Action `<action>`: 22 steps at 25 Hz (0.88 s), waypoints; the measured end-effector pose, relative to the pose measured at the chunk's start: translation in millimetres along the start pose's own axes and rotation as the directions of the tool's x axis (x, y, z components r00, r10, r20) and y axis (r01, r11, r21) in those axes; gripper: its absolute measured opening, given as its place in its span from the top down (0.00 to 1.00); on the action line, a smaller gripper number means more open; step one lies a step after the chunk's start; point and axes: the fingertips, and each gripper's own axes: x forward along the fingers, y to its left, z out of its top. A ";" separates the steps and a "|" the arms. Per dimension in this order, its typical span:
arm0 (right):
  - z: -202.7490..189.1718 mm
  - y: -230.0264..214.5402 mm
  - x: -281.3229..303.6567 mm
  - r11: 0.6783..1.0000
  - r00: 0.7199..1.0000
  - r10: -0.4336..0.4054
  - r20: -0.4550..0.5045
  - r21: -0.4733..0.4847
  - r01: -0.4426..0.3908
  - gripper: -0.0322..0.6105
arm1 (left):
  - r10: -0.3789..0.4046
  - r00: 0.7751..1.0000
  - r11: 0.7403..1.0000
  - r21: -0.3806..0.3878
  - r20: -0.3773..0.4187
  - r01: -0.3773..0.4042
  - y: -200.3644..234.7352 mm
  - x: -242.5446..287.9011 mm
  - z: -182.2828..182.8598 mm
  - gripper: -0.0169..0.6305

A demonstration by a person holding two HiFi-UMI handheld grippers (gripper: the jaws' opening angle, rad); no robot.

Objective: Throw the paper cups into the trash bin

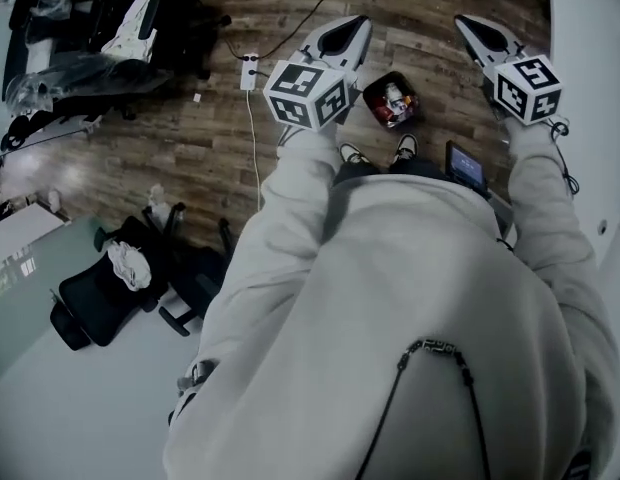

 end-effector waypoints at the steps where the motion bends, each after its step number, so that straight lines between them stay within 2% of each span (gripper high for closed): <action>1: 17.3 6.7 -4.3 1.000 1.000 0.003 0.026 -0.012 -0.002 0.92 | -0.007 1.000 1.000 0.008 0.010 0.007 -4.6 -3.2 10.2 0.97; 5: 64.7 28.9 -13.4 0.998 0.994 0.031 0.106 -0.049 -0.026 0.92 | -0.036 0.999 0.997 0.072 0.026 0.034 -16.2 -7.3 39.9 0.97; 8: 80.6 36.3 -16.9 0.999 0.988 0.050 0.150 -0.021 -0.047 0.92 | -0.049 0.998 0.993 0.106 0.042 0.044 -23.2 -8.6 55.7 0.97; 15: 102.0 47.5 -23.8 0.998 0.981 0.051 0.188 -0.057 -0.041 0.92 | -0.062 0.996 0.988 0.149 0.062 0.052 -32.6 -12.8 68.9 0.97; 22: 98.6 51.9 -33.0 0.996 0.979 0.069 0.193 -0.077 -0.055 0.92 | -0.069 0.995 0.985 0.161 0.069 0.057 -46.6 -17.0 66.5 0.97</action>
